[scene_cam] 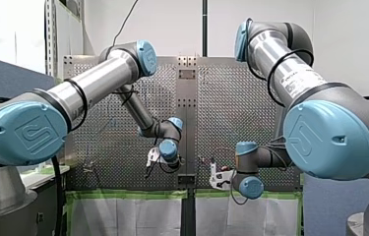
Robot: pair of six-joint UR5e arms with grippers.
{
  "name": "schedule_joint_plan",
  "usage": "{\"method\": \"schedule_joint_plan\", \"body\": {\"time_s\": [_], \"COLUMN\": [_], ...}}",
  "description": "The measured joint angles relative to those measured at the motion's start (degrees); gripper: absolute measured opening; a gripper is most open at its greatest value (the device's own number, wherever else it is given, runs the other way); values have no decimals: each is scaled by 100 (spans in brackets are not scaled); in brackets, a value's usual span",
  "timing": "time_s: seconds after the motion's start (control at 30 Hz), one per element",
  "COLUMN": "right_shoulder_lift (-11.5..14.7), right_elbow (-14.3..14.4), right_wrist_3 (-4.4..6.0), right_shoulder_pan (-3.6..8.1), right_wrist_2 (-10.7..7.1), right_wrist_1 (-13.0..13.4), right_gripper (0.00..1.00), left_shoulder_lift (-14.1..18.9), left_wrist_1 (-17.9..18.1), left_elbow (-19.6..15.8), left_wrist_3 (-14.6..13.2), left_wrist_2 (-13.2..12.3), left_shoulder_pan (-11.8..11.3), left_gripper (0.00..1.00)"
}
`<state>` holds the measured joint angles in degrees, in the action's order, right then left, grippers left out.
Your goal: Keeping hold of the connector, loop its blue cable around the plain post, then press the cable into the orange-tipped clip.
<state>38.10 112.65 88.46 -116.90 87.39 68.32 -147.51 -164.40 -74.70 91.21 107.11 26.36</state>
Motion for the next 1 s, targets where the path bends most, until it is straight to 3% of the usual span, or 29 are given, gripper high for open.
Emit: {"method": "schedule_joint_plan", "body": {"time_s": [0.4,0.7,1.0], "right_shoulder_lift": [-2,-5,-6], "right_elbow": [-1,0,-15], "right_wrist_3": [-30,-52,-59], "right_shoulder_pan": [-3,-1,13], "right_wrist_2": [-2,-66,-79], "right_wrist_1": [6,14,16], "right_gripper": [0,0,0], "left_shoulder_lift": [7,8,9], "left_wrist_1": [637,792,905], "left_elbow": [-276,-287,-417], "left_wrist_3": [678,1138,1178], "left_wrist_2": [-678,-1194,-1230], "left_shoulder_pan": [-60,-41,-59], "left_gripper": [100,100,100]}}
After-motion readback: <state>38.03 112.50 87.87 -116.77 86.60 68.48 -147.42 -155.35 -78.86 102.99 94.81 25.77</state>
